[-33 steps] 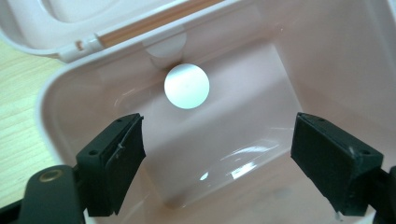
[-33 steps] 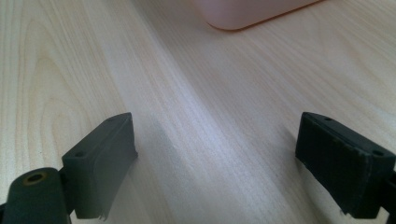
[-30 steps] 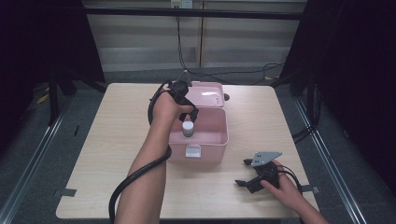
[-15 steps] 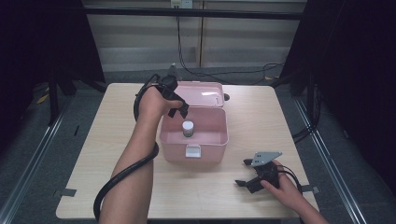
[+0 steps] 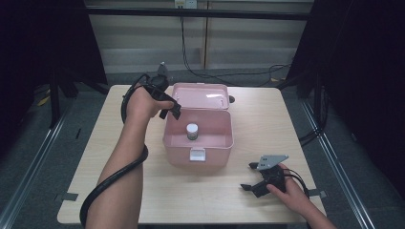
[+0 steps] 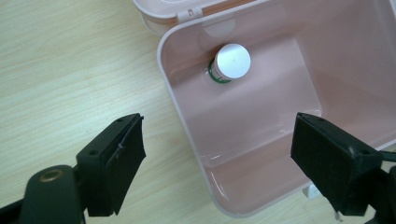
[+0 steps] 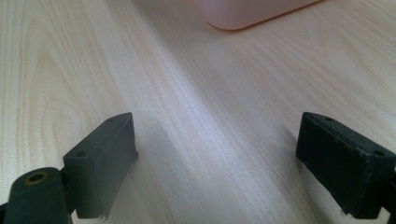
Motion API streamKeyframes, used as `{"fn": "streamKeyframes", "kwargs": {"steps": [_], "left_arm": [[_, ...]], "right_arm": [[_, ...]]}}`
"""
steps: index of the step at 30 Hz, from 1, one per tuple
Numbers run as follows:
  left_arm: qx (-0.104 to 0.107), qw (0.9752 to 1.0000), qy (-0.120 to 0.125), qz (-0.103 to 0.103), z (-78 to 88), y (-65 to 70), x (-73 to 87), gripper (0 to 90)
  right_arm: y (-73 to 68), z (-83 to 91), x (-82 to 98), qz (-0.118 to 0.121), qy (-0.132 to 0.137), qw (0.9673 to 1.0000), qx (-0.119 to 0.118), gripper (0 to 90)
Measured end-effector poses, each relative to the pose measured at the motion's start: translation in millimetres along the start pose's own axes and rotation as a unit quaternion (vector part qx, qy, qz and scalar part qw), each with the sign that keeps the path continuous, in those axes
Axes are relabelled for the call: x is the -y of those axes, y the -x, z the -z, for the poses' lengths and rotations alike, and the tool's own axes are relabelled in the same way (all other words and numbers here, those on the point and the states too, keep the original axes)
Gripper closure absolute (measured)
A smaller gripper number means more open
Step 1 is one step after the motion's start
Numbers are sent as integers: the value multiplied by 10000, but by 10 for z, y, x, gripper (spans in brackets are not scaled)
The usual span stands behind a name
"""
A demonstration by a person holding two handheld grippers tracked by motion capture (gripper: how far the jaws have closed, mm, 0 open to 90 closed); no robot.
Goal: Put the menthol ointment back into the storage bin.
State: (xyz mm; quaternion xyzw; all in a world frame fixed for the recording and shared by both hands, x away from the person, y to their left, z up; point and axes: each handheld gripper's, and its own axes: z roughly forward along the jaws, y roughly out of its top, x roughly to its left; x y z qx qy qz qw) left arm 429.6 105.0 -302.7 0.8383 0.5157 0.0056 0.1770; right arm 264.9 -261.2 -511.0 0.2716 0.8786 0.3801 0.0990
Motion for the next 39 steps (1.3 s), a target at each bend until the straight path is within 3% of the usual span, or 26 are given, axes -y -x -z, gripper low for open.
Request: {"fn": "streamKeyframes", "kwargs": {"steps": [9,20,25,39], "left_arm": [[-17,9999,124,72,108,-141,125,171],[125,9995,236,192,194,-328,343,171],[109,9995,244,152,228,-421,454,171],[206,9995,254,52,102,-589,793,173]], "right_arm": [[-1,0,0,-4,0,10000,1,116],[1,-2,0,6,19,10000,10,116],[0,-2,0,1,18,10000,10,116],[1,-2,0,5,19,10000,11,115]]}}
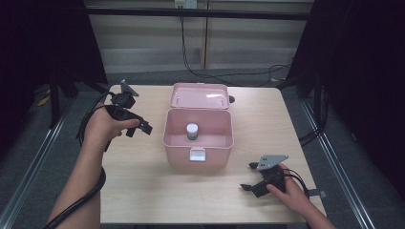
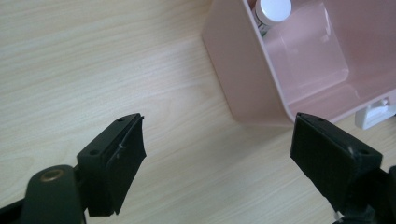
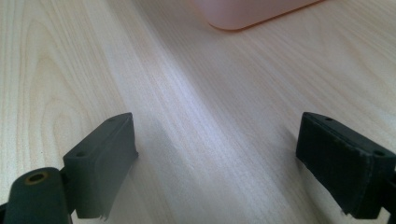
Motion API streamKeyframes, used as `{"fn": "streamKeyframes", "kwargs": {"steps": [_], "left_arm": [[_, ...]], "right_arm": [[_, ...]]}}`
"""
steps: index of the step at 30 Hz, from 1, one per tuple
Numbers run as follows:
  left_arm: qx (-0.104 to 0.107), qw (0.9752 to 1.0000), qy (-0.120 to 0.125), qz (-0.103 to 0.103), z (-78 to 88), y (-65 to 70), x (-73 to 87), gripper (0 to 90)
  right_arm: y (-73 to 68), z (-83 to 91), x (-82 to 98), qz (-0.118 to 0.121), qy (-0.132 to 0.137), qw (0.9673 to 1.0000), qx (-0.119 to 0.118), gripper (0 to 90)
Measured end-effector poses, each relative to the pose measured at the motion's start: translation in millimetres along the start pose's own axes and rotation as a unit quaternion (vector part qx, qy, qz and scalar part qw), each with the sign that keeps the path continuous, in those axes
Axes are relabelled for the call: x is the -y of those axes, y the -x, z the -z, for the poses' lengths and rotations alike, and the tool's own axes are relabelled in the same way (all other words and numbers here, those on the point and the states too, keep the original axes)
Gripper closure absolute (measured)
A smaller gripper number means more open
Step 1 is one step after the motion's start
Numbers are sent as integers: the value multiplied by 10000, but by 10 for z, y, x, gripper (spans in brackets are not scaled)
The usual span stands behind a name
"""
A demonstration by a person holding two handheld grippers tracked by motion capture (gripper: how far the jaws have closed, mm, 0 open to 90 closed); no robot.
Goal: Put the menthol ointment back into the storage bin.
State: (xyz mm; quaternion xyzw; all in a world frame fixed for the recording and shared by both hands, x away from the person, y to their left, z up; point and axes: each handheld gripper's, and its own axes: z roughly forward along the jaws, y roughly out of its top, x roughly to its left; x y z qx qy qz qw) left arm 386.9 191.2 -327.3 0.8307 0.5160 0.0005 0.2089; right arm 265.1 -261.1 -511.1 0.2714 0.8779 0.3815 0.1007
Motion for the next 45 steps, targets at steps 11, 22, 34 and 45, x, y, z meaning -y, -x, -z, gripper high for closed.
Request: {"fn": "streamKeyframes", "kwargs": {"steps": [11,22,34,45], "left_arm": [[41,9995,-71,-316,-170,21,208,176],[133,9980,-63,-610,-370,74,438,178],[333,9976,110,-604,-660,-14,685,178],[434,9965,241,-670,-940,-27,887,178]], "right_arm": [[0,0,0,1,6,10000,21,116],[-2,0,2,-2,-7,10000,-6,116],[-1,0,2,-7,-7,10000,-10,116],[0,0,2,-4,-6,10000,-12,116]]}}
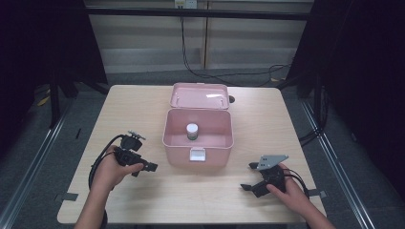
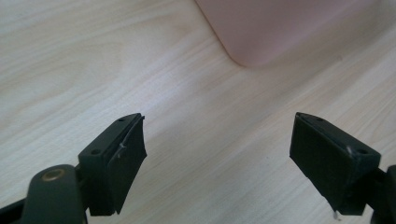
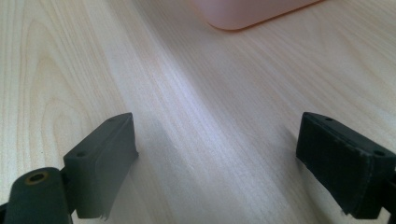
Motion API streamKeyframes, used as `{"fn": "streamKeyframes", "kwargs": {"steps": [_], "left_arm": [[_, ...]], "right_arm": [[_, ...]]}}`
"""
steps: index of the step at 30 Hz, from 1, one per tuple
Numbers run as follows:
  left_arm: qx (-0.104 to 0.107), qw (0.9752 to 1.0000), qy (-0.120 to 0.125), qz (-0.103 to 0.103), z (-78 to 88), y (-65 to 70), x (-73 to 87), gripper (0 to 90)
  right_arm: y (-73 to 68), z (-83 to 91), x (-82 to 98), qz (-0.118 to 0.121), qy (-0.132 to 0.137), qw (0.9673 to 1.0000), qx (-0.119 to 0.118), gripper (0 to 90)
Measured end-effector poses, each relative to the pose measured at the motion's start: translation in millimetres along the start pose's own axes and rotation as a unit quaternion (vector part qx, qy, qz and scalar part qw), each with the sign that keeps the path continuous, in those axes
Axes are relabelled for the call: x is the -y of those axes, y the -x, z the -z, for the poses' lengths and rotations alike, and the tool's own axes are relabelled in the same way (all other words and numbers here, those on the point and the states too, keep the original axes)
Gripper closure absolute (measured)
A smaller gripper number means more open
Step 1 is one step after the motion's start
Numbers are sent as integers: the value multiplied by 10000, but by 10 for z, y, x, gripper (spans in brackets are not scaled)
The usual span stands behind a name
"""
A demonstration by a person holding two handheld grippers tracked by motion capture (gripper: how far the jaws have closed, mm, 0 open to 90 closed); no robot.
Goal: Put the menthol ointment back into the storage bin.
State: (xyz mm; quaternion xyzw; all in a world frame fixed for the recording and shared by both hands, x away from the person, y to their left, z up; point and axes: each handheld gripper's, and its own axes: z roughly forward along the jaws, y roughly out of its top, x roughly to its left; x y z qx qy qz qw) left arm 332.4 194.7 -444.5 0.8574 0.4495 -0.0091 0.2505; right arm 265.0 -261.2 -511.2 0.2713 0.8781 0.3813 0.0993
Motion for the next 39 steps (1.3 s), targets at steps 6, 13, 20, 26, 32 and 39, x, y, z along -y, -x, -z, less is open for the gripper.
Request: {"fn": "streamKeyframes", "kwargs": {"steps": [6,13,20,26,32,39], "left_arm": [[-27,9998,176,-117,-111,-22,107,178],[-115,9986,295,-415,-226,-14,170,178],[-233,9975,413,-526,-304,-55,210,166],[-267,9963,568,-584,-342,-99,256,158],[-373,9929,751,-841,-362,-109,306,149],[-561,9855,1080,-1184,-420,-119,369,124]], "right_arm": [[0,0,0,0,0,10000,2,116],[-1,0,0,-1,-1,10000,2,116],[0,0,0,0,0,10000,2,116],[-2,0,0,-8,-3,10000,1,116],[0,0,0,2,1,10000,3,116],[-2,0,0,-6,-3,10000,4,116]]}}
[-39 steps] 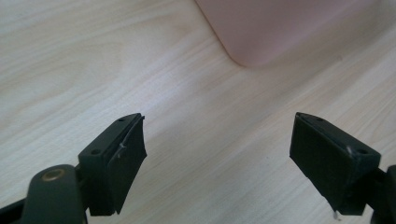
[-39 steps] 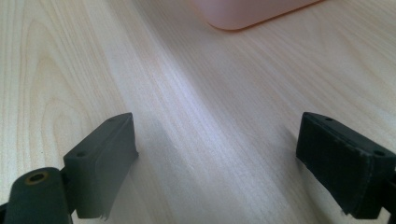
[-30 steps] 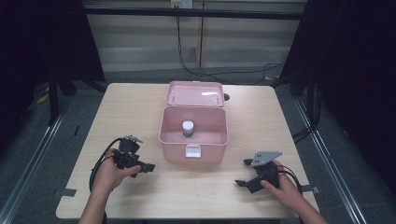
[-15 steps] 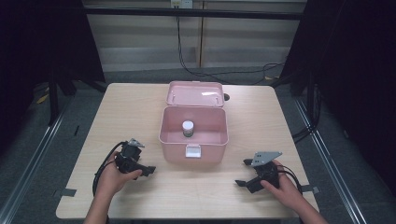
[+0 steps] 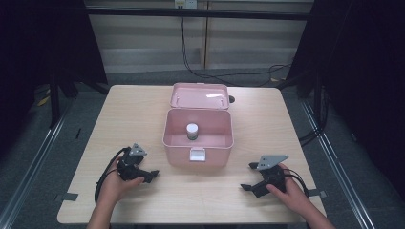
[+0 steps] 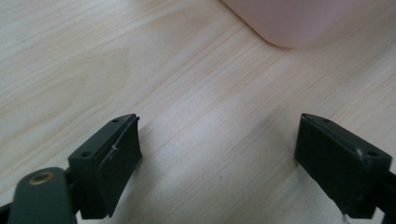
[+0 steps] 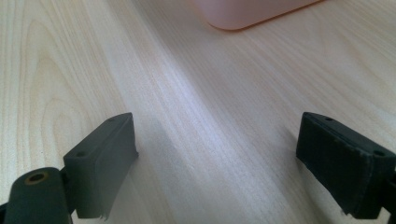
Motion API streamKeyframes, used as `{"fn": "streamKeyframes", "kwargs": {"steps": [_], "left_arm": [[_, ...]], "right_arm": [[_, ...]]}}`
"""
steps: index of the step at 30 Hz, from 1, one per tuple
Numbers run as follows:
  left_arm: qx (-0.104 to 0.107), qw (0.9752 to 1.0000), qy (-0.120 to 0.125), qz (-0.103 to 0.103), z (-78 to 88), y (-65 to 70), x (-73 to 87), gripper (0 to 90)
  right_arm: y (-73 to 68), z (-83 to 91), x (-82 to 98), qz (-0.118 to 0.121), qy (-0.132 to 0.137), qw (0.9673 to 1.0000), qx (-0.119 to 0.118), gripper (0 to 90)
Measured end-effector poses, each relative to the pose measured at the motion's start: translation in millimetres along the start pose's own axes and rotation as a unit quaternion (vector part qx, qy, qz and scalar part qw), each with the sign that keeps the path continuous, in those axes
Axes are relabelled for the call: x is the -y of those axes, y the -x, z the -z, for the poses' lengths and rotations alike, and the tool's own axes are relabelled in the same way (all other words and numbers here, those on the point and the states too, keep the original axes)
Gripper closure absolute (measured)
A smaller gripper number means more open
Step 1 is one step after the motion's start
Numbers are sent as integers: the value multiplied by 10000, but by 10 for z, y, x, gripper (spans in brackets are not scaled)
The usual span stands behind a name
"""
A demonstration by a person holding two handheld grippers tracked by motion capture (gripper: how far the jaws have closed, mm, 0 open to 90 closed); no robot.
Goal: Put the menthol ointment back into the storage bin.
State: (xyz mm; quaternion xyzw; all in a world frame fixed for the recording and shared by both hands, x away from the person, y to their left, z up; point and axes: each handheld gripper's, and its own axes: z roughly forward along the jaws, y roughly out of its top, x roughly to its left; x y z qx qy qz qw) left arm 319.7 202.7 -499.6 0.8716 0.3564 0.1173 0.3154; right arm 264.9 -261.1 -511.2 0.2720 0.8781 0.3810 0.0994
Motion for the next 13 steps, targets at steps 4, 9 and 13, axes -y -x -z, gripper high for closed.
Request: {"fn": "streamKeyframes", "kwargs": {"steps": [4,9,13], "left_arm": [[13,9998,215,-58,-17,-11,45,90],[59,9990,441,-75,-43,-18,97,43],[86,9988,473,-89,-46,-23,103,36]], "right_arm": [[1,0,0,2,2,10000,1,116],[1,0,0,4,2,10000,1,116],[0,0,0,1,1,10000,1,116]]}}
